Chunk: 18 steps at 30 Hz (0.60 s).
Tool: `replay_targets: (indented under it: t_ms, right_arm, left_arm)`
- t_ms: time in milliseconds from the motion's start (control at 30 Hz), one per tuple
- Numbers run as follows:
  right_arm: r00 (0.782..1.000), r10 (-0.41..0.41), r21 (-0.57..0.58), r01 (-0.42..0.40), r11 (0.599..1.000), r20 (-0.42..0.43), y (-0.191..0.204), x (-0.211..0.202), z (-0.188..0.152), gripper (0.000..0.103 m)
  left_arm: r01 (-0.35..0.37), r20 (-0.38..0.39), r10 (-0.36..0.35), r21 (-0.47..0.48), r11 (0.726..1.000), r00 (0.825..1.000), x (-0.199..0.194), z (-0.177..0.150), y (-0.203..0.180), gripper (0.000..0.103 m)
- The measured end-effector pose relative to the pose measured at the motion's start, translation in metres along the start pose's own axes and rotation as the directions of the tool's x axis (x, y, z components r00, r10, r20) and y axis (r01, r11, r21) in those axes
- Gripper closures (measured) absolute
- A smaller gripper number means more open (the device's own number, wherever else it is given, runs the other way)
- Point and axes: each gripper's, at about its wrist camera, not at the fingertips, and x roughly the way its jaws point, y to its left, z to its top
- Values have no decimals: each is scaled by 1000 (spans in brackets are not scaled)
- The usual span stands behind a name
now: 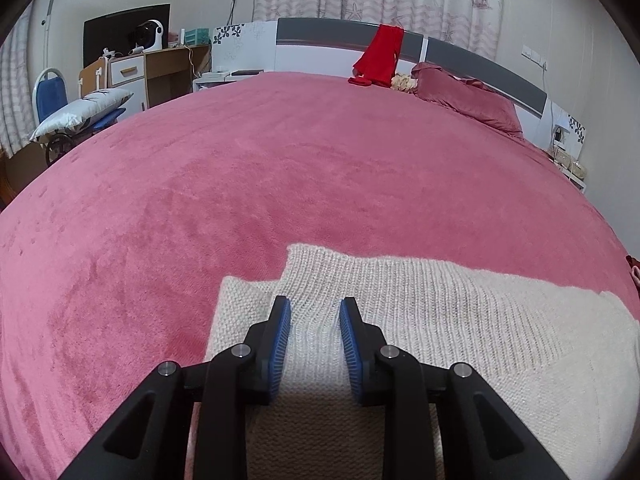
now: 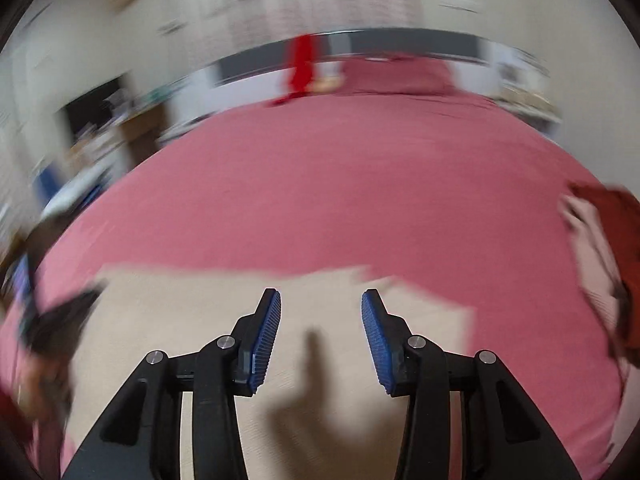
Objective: Fold clothes
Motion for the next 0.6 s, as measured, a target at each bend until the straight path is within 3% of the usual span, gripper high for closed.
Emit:
replay_targets:
  t_ms: [100,200,367,433,533,600]
  right_arm:
    - [997,66,-119,-70,990,-39,49,11,-24,59]
    - [995,22,-162,-37,986,-93,54,30,-46,61]
    - [997,-69,-65,66,996,-39,-3,14,-59,62]
    - [987,-156,-45,154,987,-42,-24,11,-61,63]
    - [989,-143,57,145,988,-40,-55,7,-65,63]
    - [985,-165,48,167,985,-52,-53,8,-59,63]
  left_arm:
    - [12,3,-12,-9,1000,1000,-1,-1,2,77]
    - [21,2,-21,-18,1000,1000,0,-1,3,77]
    - [0,3,0,0,1000,1000,1,-1,-2,77]
    - [-3,3,3,2,1000,1000,0,-1,-3,77]
    - [-4,3,4,3,1000,1000,2,-1,-1,77]
    - [-5,3,5,4,1000,1000,2,-1,-1,77]
